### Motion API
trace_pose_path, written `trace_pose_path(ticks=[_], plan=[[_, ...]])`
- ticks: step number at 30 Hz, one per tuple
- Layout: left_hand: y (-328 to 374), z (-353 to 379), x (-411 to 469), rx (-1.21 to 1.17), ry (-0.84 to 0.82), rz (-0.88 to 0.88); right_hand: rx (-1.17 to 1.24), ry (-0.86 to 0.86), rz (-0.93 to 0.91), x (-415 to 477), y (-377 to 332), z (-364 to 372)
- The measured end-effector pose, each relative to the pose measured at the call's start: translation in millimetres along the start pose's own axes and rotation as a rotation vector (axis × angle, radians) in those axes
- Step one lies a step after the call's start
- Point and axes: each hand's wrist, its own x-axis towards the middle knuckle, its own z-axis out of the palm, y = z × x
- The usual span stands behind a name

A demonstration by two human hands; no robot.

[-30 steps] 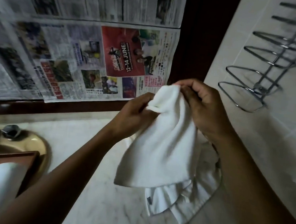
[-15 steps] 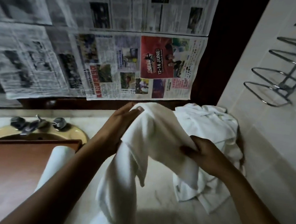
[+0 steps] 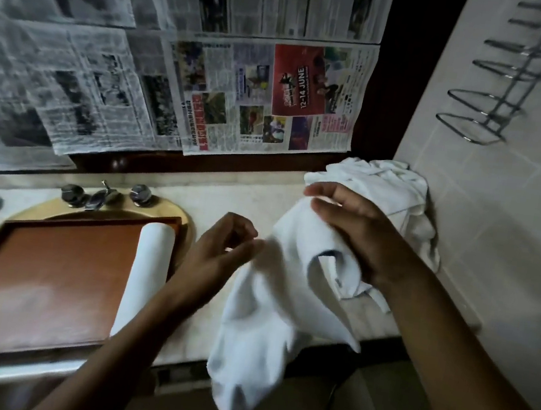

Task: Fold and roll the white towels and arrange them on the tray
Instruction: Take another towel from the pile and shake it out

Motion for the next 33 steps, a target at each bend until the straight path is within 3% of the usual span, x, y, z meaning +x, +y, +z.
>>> trace_pose_path(ticks=[2,4,7,9,11,14,17,21,27,30,33], plan=[[16,9,-18,-0.041,-0.134,0.075,-0.007,-0.032,0.019,-3,1,15],[18,20,-30,0.098,-0.164,0.127,-0.006,-0.068,0.028,-5,1,27],[9,21,-26,0.186,-0.008,0.164,-0.005,-0.115,0.068,-7,-5,31],[10,7,-20,0.109,0.120,0.093,-0.113,-0.112,0.075,-9,-7,24],[18,-14,-14,-0.055,0.203,0.049,-0.453,-0.097,0.030,-14,-9,13],[37,-31,-6,-0.060,0.144,0.116,-1.111,-0.083,0.058,-22,-8,8],[53,-34,0,0.030,0.048,0.108,-1.365,0.017,-0.040,-22,-3,10],[59,-51,9,0.349,-0.081,0.135,-1.207,0.124,-0.301,-8,-6,-24],[55,-87,22,0.856,-0.207,0.203,-0.926,0.127,-0.412,-3,-11,-54],[37,-111,22,0.897,-0.245,0.152,-0.808,0.205,-0.372,-2,-3,-64],[9,-132,14,0.743,-0.213,0.124,-0.743,0.257,-0.281,-12,6,-58]])
